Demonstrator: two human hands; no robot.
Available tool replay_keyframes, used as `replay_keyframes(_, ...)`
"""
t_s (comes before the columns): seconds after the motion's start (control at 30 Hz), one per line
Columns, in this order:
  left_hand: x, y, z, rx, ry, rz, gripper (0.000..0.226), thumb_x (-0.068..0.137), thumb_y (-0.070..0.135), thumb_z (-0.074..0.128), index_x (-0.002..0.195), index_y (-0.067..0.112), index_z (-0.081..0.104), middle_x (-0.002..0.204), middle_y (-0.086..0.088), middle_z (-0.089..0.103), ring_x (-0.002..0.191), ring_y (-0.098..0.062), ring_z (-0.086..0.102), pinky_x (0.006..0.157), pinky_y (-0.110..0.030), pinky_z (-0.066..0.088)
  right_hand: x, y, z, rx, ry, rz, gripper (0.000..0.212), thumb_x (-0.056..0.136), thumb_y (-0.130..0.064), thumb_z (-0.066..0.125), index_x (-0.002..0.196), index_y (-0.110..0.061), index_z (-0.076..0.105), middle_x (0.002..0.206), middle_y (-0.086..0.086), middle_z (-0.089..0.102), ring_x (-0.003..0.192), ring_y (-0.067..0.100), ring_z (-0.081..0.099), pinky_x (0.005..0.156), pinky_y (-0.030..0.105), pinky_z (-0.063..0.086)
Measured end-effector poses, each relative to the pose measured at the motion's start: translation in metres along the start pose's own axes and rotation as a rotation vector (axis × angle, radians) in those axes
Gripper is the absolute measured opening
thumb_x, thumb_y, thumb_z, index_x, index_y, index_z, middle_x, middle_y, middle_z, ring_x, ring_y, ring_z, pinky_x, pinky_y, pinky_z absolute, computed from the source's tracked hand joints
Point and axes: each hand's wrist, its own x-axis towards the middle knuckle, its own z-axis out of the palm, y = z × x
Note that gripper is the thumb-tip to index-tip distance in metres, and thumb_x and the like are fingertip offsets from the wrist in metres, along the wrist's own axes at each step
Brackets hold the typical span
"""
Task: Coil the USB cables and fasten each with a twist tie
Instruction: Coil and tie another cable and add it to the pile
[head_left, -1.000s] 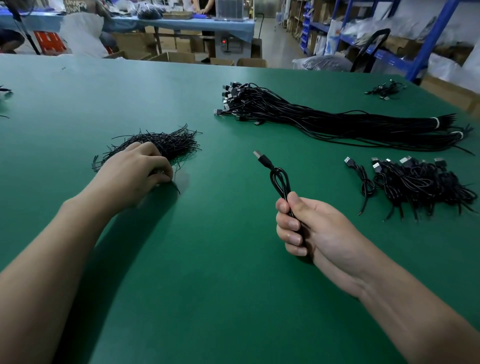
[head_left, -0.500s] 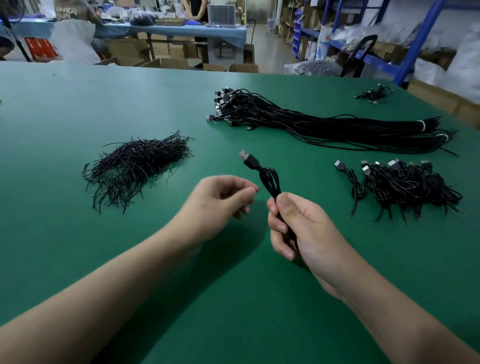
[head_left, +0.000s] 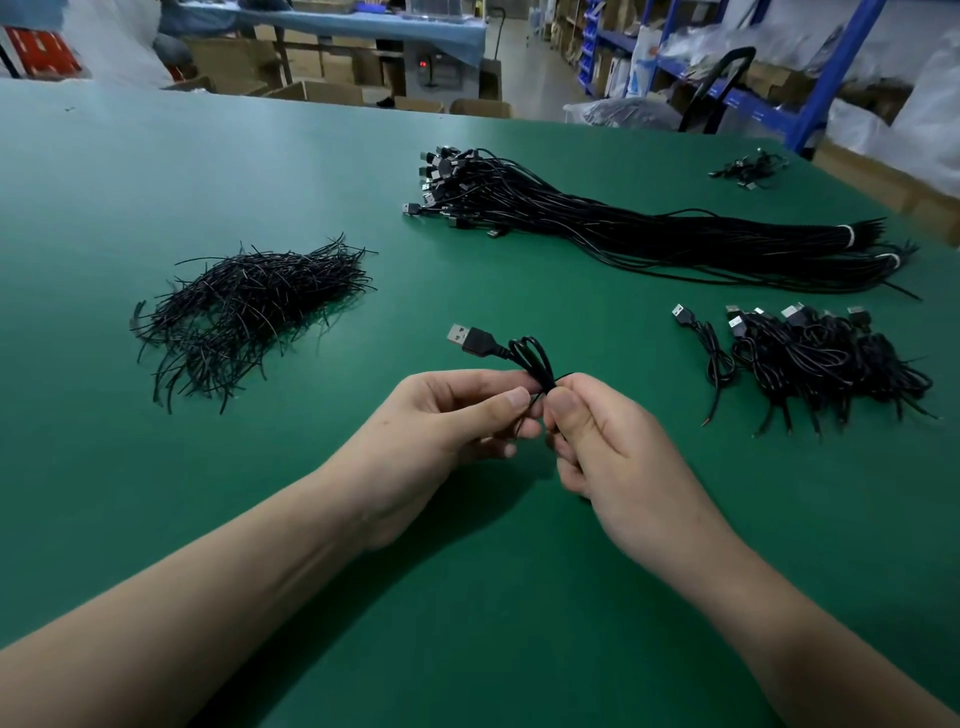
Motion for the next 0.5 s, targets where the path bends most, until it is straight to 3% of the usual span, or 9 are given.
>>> replay_keyframes(0.2,0.0007,-0.0005,-0.0023,0.005,-0.033,0.017,0.019,0.083,0.019,0.070,0.099,0.010,0.077,0.092,-0.003,0.075,0.077,-0.007,0.068,0.067,-0.018,0.053,-0.0038,-0.0051,0.0018,-0.022,0.046,-0.063,0.033,0.105,-0.036,0.042,0.081,-0.016,0.052,0.061,-0.007,0.039,0.047,0.012,0.036,0.044,0.026,0.029)
replay_keyframes(0.3,0.0006,-0.0012,-0.0021,0.011,-0.049,0.032,0.025,0.081,0.020,0.073,0.104,0.012,0.078,0.094,-0.001,0.075,0.078,-0.005,0.067,0.068,-0.017,0.053,-0.0050,-0.0072,0.0015,-0.036,0.071,-0.089,0.035,0.105,-0.035,0.043,0.079,-0.013,0.051,0.059,-0.004,0.039,0.045,0.012,0.038,0.044,0.031,0.031)
replay_keyframes(0.5,0.0001,-0.0012,-0.0018,0.012,-0.104,0.053,0.025,0.083,0.021,0.074,0.107,0.015,0.078,0.096,0.001,0.075,0.080,-0.005,0.067,0.069,-0.016,0.052,-0.0058,-0.0055,0.0011,-0.039,0.106,-0.122,0.033,0.103,-0.040,0.045,0.078,-0.020,0.053,0.056,-0.007,0.041,0.048,0.010,0.037,0.045,0.029,0.032)
